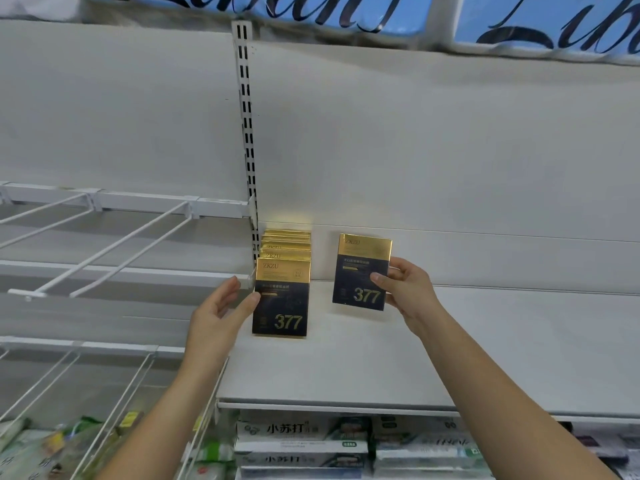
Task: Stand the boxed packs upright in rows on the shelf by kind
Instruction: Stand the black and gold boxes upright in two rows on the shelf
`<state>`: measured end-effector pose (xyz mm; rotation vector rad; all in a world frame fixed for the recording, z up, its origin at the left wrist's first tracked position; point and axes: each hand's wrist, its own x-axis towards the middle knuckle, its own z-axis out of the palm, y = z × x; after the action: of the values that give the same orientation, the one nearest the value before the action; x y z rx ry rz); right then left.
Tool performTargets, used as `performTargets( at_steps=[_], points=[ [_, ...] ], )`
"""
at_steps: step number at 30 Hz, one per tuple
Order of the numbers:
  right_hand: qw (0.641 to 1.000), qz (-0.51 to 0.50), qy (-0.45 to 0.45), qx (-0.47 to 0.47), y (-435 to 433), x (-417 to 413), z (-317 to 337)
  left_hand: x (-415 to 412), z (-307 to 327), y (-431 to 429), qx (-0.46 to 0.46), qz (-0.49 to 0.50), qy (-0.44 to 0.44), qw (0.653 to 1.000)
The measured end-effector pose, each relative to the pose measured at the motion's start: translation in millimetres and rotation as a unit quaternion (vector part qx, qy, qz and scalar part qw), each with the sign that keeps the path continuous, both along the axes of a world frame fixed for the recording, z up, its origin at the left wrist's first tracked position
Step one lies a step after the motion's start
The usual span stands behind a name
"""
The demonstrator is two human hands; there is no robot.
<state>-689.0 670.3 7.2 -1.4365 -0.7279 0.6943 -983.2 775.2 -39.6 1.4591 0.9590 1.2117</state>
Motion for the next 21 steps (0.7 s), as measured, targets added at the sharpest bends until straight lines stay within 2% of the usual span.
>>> performTargets(
  at_steps=[9,17,21],
  points=[
    [0.999,-0.02,-0.022,-0.026,47,11,-19,-18,-5,3,-0.026,-0.026,-0.002,0.999],
    [0.994,-0.054,-0.08,-0.056,59,21,-26,-19,-5,6,-0.025,-0.025,0.027,0.999],
    [0.994,-0.055,-0.075,-0.057,58,21,-29,-19,-1,5,-0.02,-0.034,0.042,0.998]
  ],
)
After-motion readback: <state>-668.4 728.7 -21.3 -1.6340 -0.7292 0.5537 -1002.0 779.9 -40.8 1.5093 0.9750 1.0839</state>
